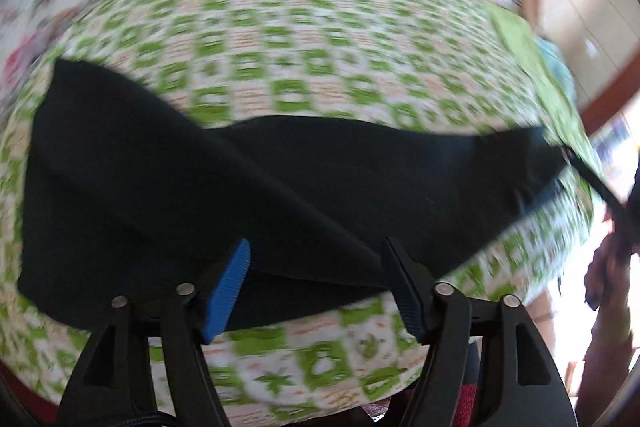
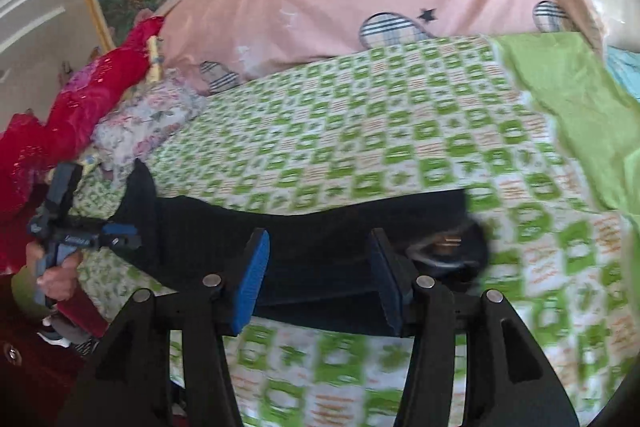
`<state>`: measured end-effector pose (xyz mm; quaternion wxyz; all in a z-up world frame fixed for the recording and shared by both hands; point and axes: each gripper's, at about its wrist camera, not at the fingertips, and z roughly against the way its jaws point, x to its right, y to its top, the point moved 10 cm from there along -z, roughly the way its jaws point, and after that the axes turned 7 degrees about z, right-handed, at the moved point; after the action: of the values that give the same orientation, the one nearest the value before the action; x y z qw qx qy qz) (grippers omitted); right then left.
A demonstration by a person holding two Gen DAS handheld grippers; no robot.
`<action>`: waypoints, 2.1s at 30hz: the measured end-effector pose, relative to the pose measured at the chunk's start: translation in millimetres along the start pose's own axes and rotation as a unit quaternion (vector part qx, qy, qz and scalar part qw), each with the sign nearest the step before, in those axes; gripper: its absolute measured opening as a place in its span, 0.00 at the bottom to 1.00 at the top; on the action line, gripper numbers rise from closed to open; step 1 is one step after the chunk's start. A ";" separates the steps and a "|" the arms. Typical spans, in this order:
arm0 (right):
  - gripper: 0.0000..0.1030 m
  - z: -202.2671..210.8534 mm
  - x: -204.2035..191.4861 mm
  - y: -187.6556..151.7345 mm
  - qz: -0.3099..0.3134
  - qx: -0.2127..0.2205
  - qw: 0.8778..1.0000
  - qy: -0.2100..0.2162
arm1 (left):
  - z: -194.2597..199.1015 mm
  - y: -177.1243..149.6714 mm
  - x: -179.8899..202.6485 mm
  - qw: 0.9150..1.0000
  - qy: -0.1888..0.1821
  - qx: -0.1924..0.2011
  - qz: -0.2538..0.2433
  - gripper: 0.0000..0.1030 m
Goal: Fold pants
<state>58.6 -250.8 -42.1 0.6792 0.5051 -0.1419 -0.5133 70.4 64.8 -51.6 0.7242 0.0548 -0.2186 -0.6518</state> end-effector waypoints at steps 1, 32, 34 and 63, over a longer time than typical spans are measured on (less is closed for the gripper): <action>0.51 -7.0 -10.2 -1.2 0.004 -0.004 1.000 0.012 | 1.6 6.0 -8.4 1.000 0.005 -0.001 0.014 0.67; 0.07 -168.7 -234.9 -22.3 0.184 -0.133 0.960 0.164 | 31.2 50.4 -132.1 0.977 0.030 0.074 0.196 0.04; 0.07 -158.6 -235.7 -5.3 0.188 -0.107 0.963 0.160 | 53.0 45.6 -135.5 0.972 -0.002 0.111 0.209 0.04; 0.20 -161.4 -261.6 -47.3 0.300 -0.180 0.927 0.133 | 33.9 -69.9 -182.5 0.959 -0.077 0.106 0.250 0.18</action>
<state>34.0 58.1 -68.8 0.8936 0.3720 -0.1001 -0.2305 -17.1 238.3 -91.4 0.8349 0.0246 -0.3488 -0.4251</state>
